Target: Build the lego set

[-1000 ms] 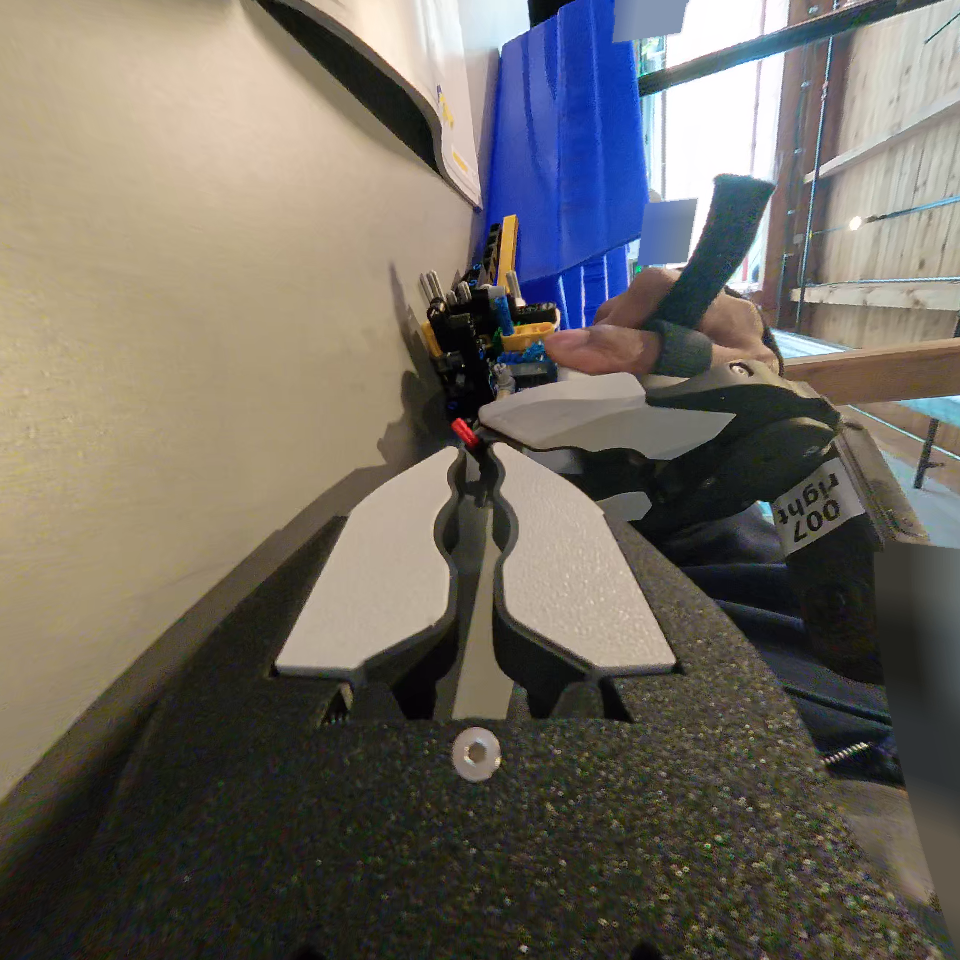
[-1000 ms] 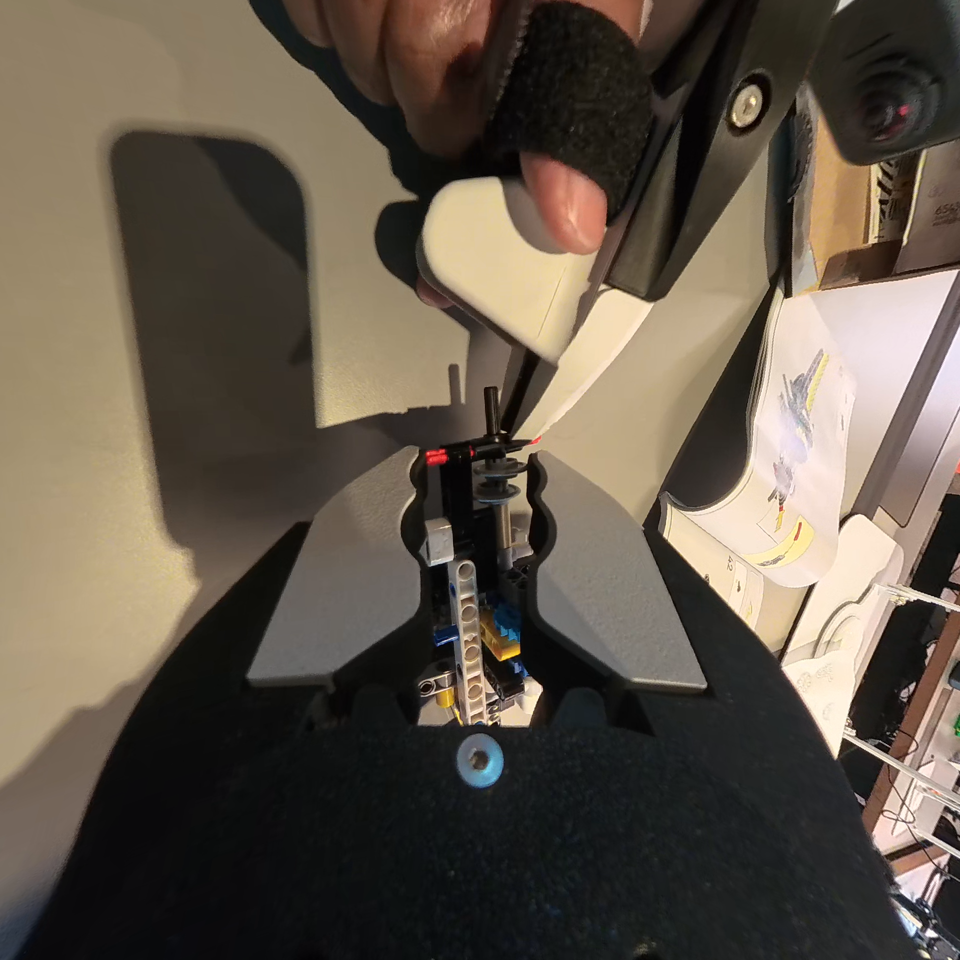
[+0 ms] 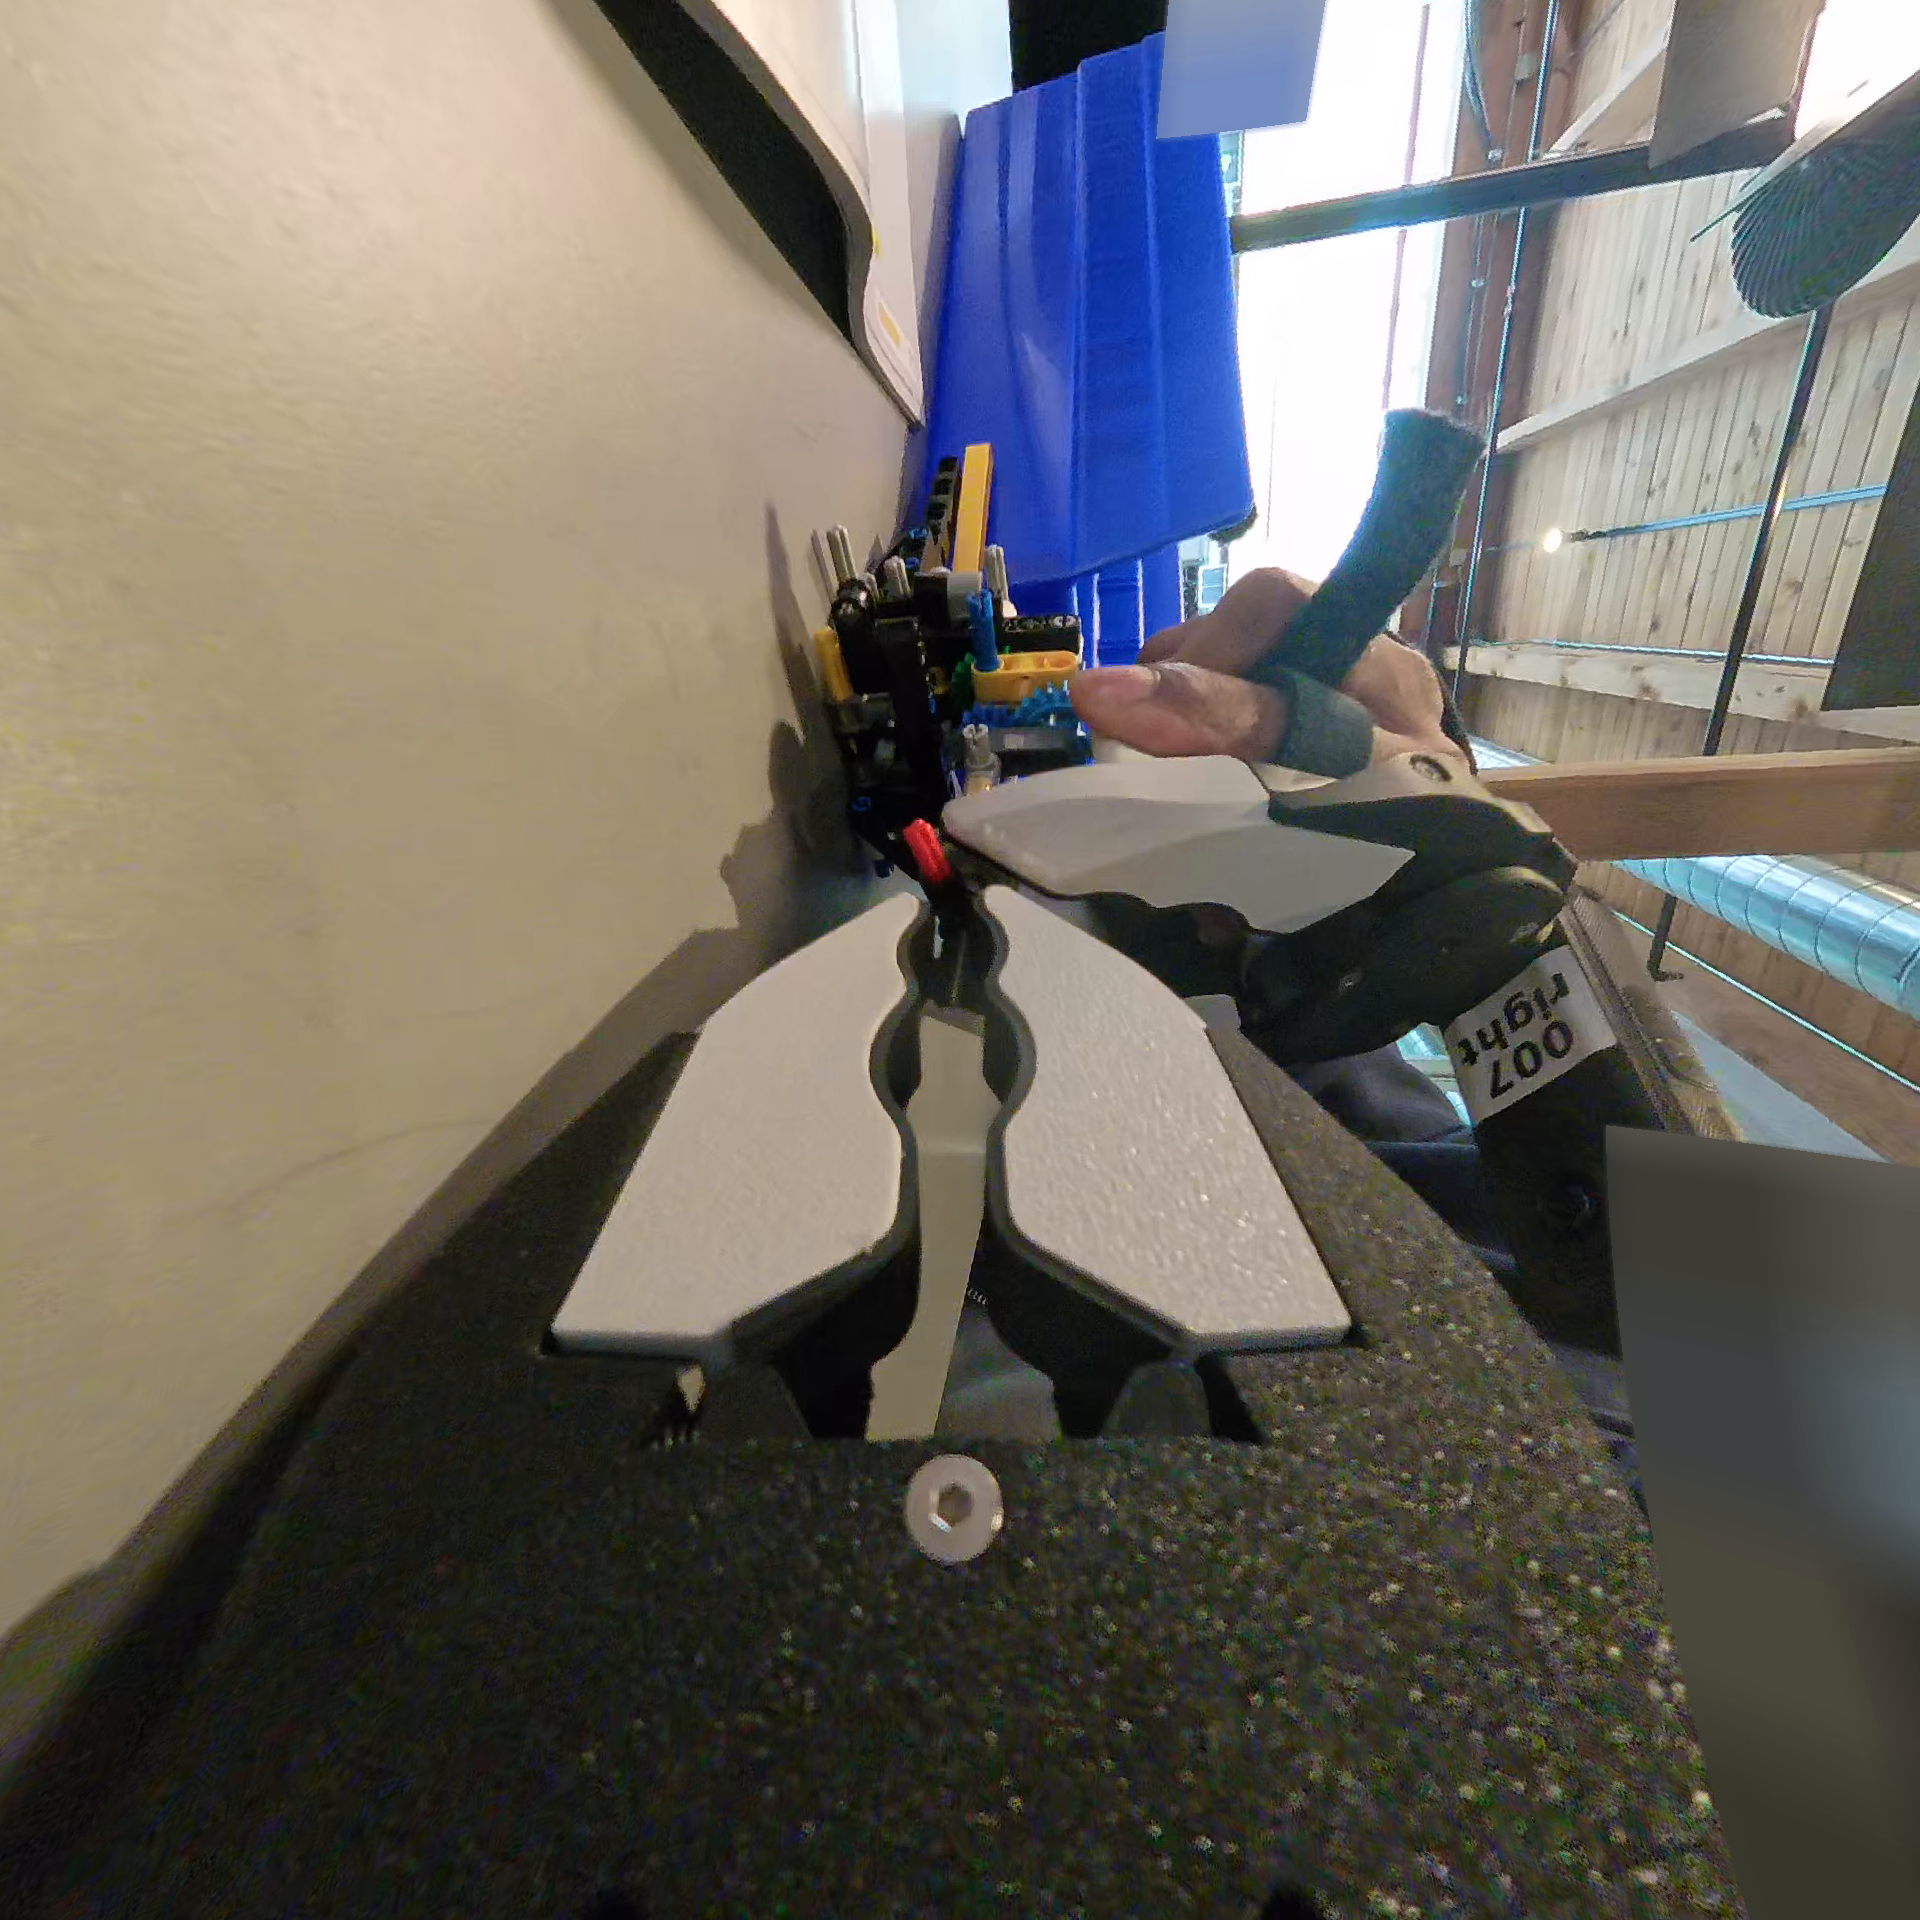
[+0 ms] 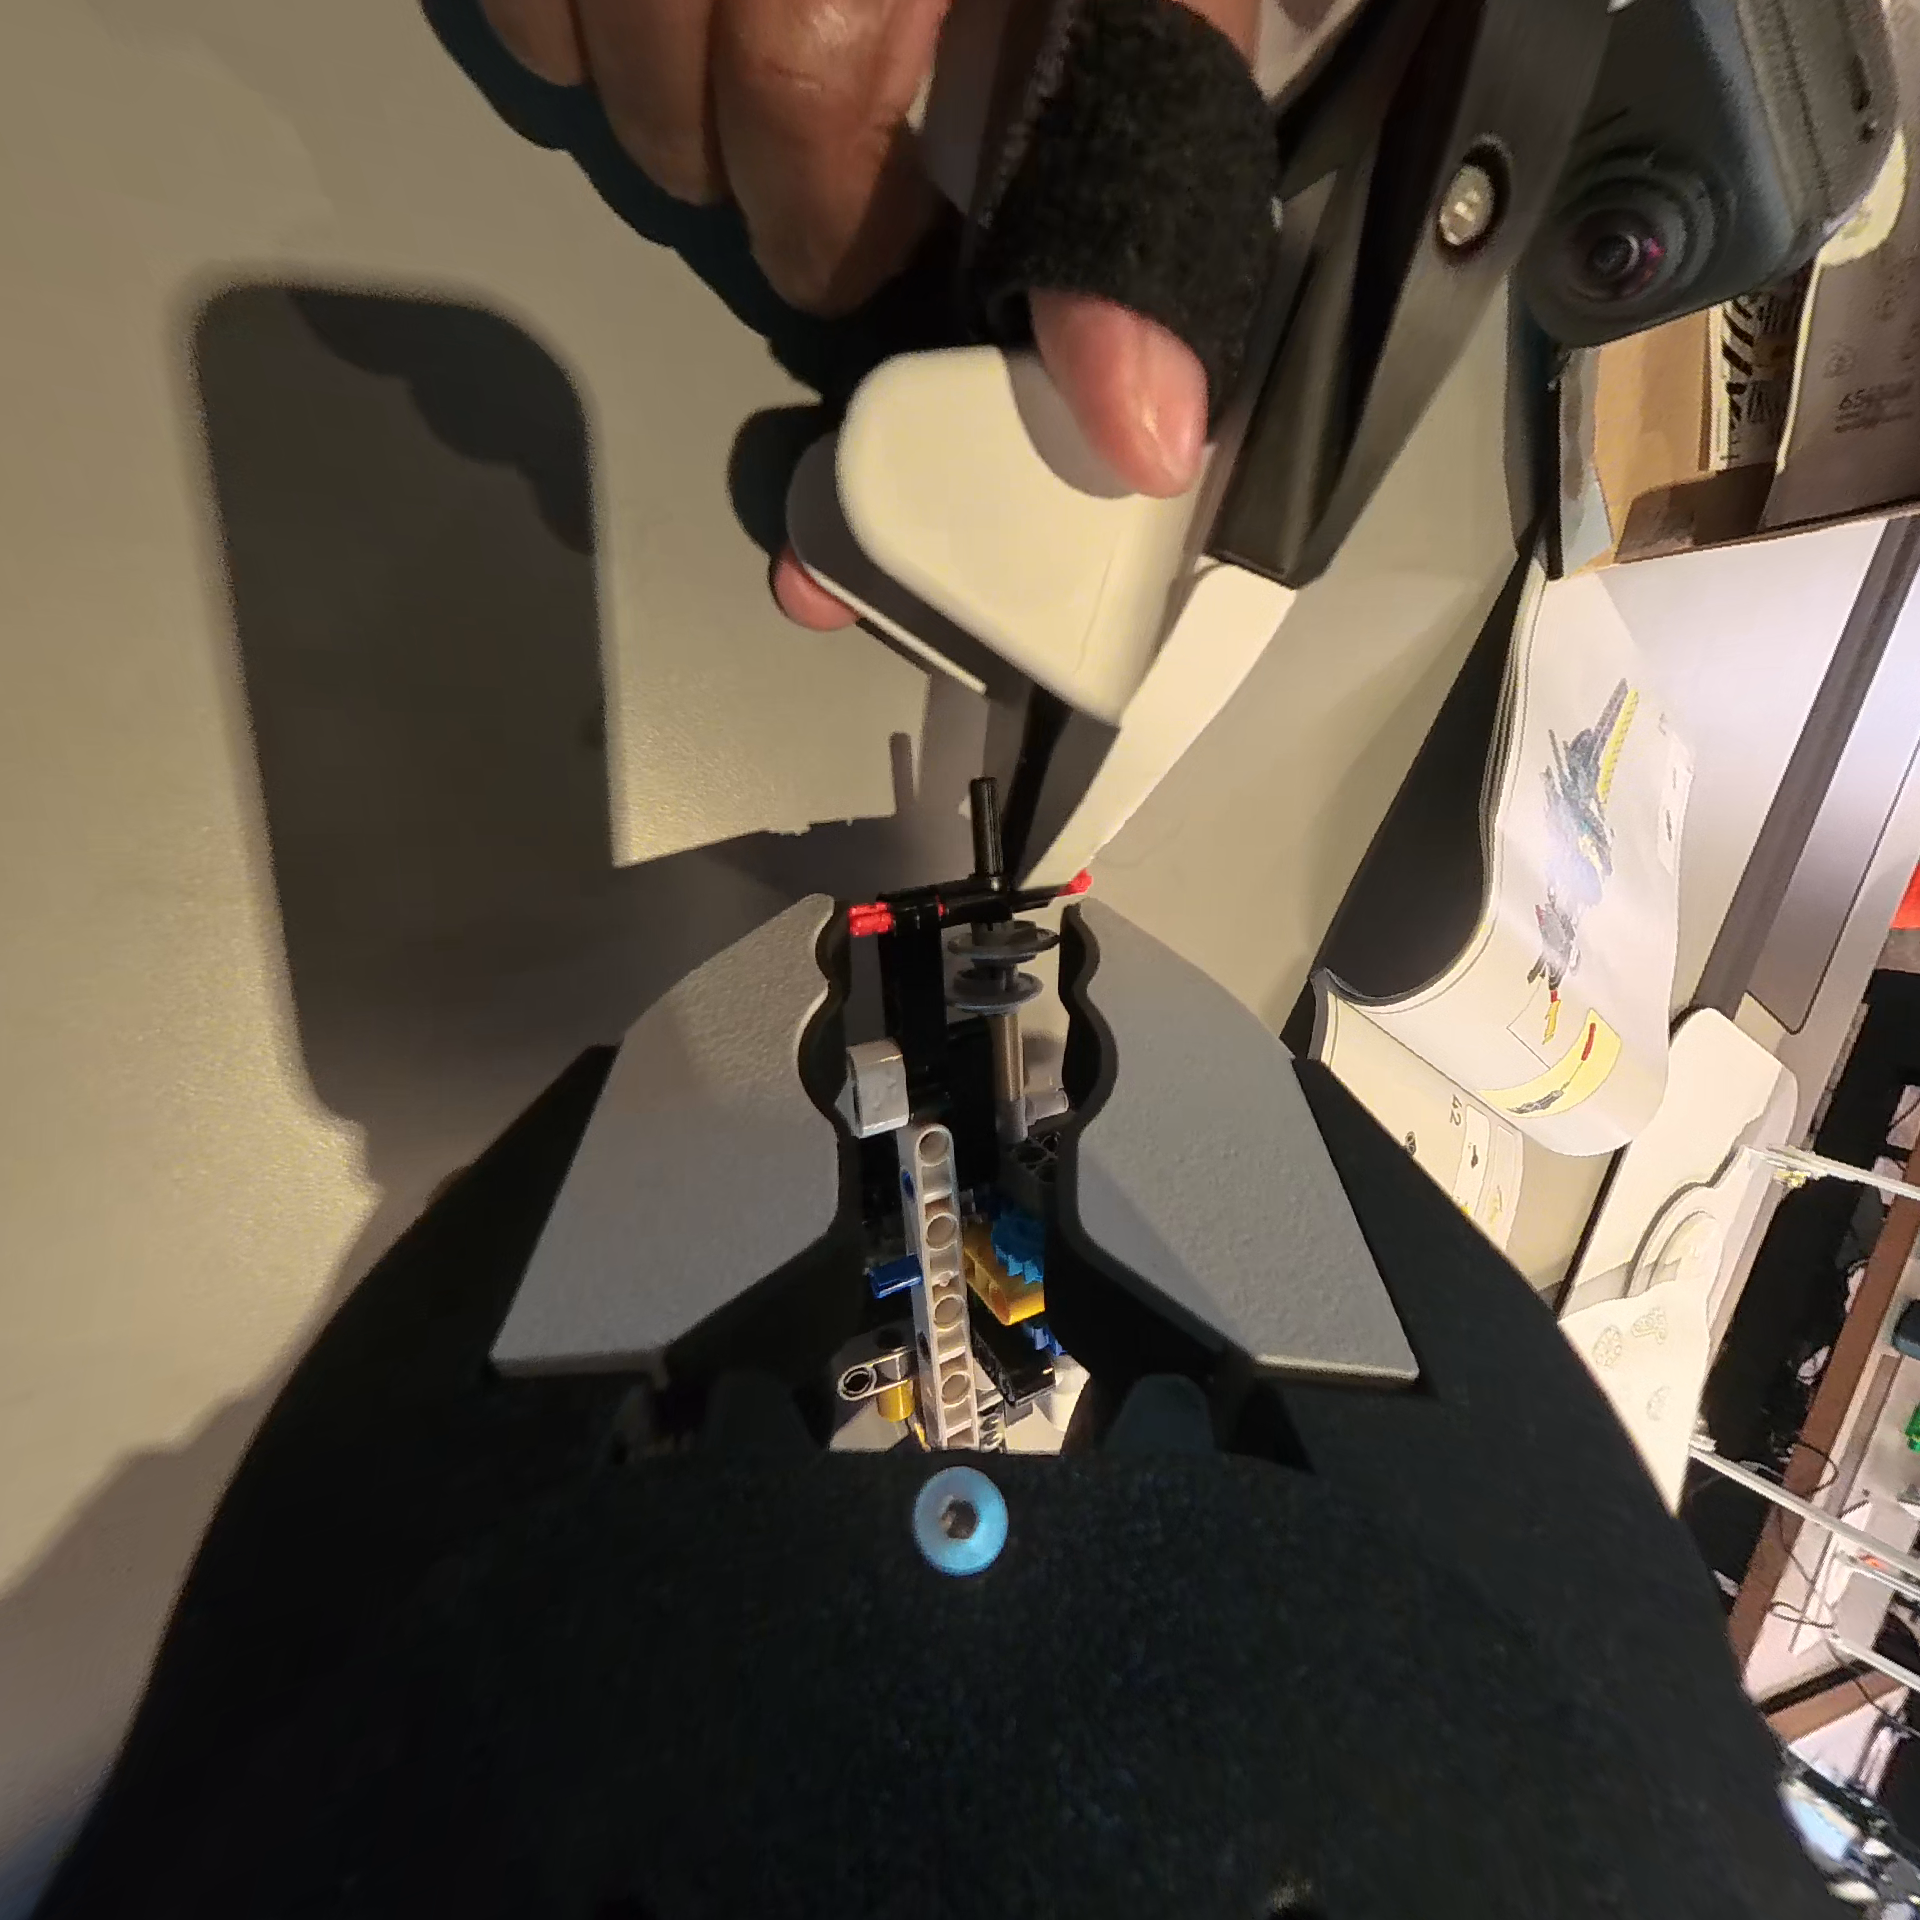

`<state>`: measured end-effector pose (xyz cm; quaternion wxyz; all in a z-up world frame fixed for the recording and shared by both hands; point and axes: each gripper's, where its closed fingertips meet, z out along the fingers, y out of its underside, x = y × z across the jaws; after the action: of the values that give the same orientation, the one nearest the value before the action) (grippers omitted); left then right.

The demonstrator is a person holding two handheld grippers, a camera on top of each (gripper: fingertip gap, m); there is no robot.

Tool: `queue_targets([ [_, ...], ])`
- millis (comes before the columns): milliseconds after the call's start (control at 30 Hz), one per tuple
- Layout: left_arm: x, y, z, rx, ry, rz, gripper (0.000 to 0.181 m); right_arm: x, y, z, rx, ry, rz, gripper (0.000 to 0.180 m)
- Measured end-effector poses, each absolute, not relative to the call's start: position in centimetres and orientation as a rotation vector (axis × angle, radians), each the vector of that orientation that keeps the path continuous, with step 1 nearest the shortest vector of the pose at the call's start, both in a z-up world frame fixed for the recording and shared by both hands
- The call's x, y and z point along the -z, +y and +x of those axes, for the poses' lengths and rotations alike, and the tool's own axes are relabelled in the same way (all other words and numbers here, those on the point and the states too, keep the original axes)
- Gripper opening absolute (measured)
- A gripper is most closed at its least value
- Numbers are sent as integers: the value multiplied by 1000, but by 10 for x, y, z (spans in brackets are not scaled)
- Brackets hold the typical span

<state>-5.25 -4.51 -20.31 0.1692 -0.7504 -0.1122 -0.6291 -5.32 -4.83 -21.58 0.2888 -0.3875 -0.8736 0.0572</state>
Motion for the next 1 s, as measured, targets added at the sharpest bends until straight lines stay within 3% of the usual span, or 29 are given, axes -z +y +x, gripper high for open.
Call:
queue_targets([
  [1000, 200, -46, -37, 1604, -23, -2172, 5, 220, -43, -26, -108, -2440, -1156, 46],
])
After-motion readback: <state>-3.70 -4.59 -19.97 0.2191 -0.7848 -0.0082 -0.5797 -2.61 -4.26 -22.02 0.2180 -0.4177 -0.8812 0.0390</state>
